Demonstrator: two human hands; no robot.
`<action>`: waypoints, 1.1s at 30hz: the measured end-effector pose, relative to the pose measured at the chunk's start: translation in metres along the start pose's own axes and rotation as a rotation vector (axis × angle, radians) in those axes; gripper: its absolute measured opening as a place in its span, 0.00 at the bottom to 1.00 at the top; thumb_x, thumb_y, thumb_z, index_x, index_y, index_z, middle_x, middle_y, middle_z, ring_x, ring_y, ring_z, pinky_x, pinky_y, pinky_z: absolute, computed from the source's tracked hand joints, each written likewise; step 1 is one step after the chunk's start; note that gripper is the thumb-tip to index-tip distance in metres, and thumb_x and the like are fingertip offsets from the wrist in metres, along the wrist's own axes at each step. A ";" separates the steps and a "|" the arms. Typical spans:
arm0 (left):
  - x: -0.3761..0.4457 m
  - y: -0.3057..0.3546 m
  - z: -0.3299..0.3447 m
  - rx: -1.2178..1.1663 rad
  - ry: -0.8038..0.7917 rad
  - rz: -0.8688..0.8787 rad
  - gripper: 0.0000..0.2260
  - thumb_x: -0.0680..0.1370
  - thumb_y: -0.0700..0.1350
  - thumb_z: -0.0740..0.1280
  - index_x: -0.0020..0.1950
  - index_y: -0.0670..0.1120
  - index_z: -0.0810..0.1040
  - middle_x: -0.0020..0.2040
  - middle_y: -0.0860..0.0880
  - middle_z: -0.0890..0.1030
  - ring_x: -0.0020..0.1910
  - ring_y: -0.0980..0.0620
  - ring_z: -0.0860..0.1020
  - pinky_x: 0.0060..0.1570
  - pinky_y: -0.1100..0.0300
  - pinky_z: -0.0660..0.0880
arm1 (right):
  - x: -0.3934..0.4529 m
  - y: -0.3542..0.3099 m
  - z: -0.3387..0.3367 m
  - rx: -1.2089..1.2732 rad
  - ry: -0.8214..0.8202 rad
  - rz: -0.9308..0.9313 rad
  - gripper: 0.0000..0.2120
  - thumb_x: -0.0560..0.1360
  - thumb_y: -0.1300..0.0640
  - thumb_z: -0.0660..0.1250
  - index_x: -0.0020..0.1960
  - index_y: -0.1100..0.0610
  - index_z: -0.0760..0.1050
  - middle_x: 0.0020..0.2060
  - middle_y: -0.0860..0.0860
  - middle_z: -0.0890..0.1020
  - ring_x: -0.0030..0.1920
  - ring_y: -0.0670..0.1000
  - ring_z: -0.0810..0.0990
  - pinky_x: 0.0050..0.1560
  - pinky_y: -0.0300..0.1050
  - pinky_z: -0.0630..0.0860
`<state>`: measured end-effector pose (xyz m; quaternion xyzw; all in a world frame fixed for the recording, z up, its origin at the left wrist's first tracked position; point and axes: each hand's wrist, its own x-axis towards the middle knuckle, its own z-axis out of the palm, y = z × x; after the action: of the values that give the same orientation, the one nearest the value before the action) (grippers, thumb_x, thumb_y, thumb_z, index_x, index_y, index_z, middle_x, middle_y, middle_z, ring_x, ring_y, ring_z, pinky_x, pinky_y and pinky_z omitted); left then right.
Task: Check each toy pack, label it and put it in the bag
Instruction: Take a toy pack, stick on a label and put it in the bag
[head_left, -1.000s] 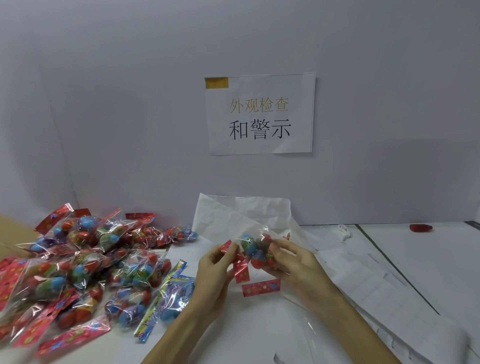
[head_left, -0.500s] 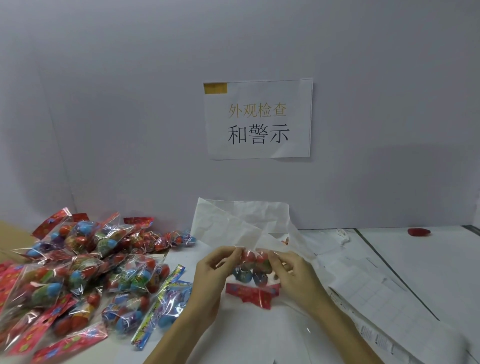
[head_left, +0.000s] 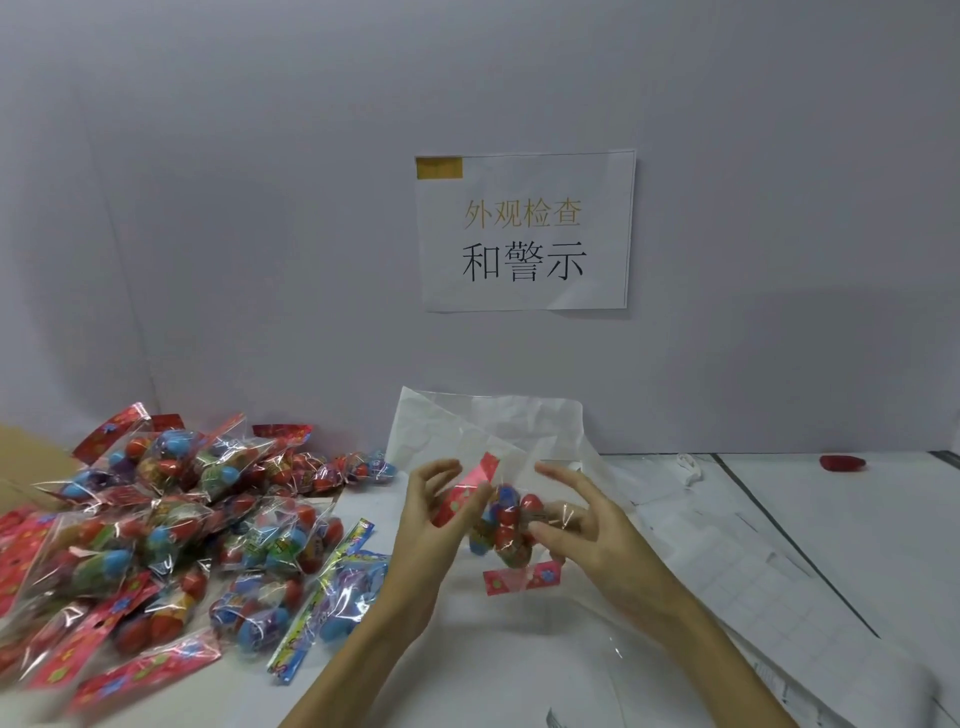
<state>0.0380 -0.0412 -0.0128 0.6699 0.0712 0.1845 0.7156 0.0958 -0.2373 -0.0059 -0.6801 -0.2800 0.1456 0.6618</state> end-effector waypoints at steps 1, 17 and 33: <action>0.002 0.001 -0.001 -0.036 -0.010 -0.073 0.31 0.70 0.67 0.76 0.68 0.59 0.73 0.64 0.51 0.81 0.62 0.52 0.82 0.62 0.55 0.77 | 0.000 0.000 0.000 0.001 -0.019 0.014 0.21 0.80 0.54 0.72 0.71 0.41 0.74 0.54 0.51 0.87 0.58 0.50 0.85 0.55 0.36 0.79; 0.001 -0.008 -0.001 -0.017 -0.064 0.011 0.32 0.71 0.53 0.81 0.70 0.63 0.70 0.60 0.47 0.82 0.51 0.46 0.87 0.47 0.57 0.83 | 0.008 0.009 0.007 0.398 0.172 0.162 0.13 0.81 0.65 0.68 0.65 0.64 0.80 0.55 0.61 0.87 0.57 0.60 0.86 0.55 0.45 0.84; 0.001 -0.013 0.000 -0.039 -0.255 0.012 0.31 0.77 0.40 0.75 0.76 0.60 0.70 0.63 0.51 0.84 0.61 0.49 0.83 0.57 0.62 0.79 | 0.007 0.008 0.010 0.646 0.120 0.256 0.13 0.85 0.65 0.61 0.61 0.71 0.81 0.57 0.68 0.84 0.58 0.63 0.85 0.53 0.51 0.85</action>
<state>0.0411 -0.0418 -0.0253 0.6742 -0.0282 0.1035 0.7307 0.0969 -0.2248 -0.0139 -0.4725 -0.0924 0.2682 0.8344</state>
